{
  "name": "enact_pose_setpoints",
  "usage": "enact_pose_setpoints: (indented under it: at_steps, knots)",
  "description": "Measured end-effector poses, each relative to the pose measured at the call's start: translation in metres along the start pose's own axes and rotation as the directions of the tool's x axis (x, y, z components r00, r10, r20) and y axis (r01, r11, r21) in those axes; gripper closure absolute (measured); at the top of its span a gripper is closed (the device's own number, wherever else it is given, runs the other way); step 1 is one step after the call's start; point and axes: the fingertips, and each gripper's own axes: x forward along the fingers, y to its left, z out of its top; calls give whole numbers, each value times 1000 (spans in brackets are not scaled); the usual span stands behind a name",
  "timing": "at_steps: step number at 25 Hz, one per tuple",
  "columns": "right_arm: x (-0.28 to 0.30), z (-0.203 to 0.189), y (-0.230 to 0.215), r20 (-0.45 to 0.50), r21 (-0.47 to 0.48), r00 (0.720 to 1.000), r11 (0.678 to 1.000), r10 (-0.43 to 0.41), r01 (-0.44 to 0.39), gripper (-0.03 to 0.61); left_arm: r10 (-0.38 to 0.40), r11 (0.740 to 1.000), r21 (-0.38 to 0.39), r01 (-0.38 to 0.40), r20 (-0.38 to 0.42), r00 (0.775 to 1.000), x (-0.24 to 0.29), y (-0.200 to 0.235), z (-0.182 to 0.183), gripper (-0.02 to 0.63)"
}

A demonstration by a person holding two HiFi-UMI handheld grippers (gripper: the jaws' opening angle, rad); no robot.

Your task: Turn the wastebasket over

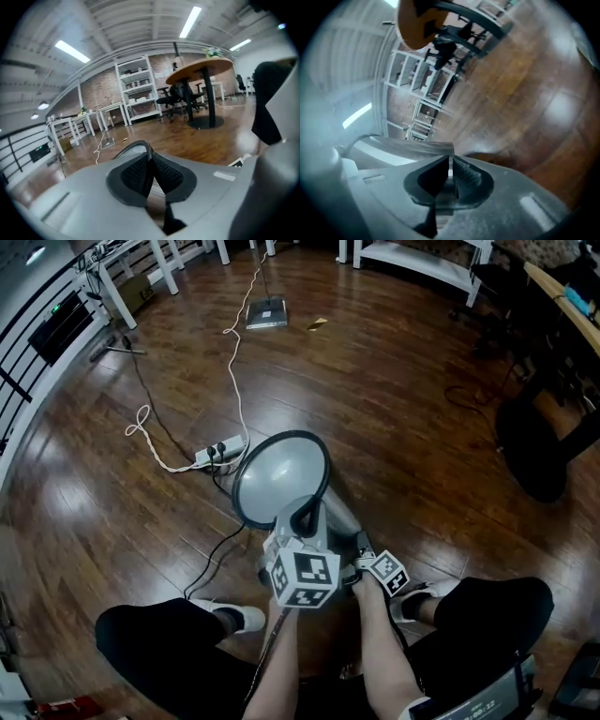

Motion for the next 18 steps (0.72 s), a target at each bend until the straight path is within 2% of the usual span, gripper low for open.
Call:
enact_pose_setpoints:
  at_steps: [1,3,5,7,9,11,14,16,18]
  knots:
    - [-3,-4,-13,-3,32,1000,999,-19,19,568,-34,996,78,34,-7,999,4,-21,0,568]
    - [-7,-3,-31,-16,2,998,998,-69,69,568,-98,972,210,105,-46,994,9,-63,-11,566]
    - [-16,10,-42,7,-32,994,994,-107,107,568,-138,953,259,155,-83,987,15,-100,-36,565]
    - [-27,29,-48,56,-30,990,991,-127,129,568,-141,964,224,144,-28,990,17,-111,-51,555]
    - [-32,45,-46,95,-28,988,992,-122,125,568,-167,962,220,163,1,986,19,-105,-52,555]
    - [-33,56,-33,109,-61,990,993,-90,97,568,-186,958,222,182,-3,983,20,-103,-50,555]
    - [-28,61,6,85,-175,996,984,4,11,568,-190,964,190,187,-4,982,20,-105,-50,555]
    - [-26,62,39,50,-293,996,955,72,-54,566,-205,969,142,204,-5,979,20,-102,-50,555]
    - [-32,65,76,26,-425,991,899,132,-109,566,-203,979,19,203,15,979,13,-93,-47,549]
